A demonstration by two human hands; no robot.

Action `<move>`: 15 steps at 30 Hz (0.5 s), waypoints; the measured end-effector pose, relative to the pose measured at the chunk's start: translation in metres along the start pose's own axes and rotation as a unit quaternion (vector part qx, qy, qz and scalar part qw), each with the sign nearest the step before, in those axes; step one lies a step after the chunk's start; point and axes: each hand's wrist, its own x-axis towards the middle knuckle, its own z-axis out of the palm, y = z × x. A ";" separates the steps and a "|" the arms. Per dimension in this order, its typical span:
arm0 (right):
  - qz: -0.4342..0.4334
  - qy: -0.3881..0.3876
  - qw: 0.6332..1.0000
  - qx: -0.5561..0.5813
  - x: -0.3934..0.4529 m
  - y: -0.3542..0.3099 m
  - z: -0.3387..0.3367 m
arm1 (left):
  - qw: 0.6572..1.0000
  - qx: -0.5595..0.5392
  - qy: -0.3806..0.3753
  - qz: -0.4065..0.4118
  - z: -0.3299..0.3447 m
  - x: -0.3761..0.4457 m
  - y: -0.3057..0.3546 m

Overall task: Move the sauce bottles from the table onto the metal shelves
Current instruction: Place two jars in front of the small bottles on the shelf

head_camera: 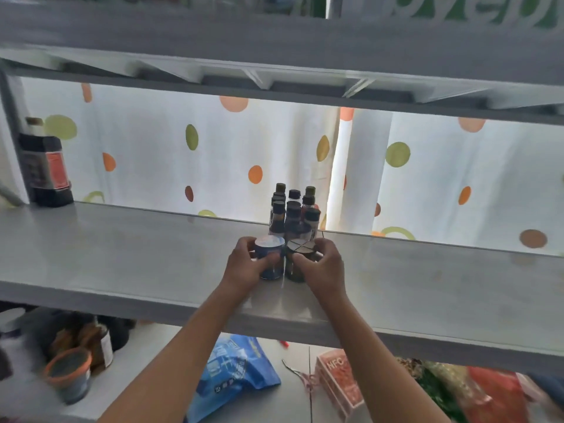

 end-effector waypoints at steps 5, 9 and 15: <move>-0.012 0.010 0.999 -0.051 0.020 0.009 0.015 | 0.998 0.046 -0.047 0.019 0.000 0.033 -0.010; -0.022 0.009 0.997 -0.072 0.031 0.017 0.017 | 0.995 0.067 -0.066 0.041 -0.002 0.046 -0.013; -0.031 0.001 0.997 -0.075 0.037 0.021 0.018 | 0.991 0.086 -0.096 0.036 0.003 0.053 -0.022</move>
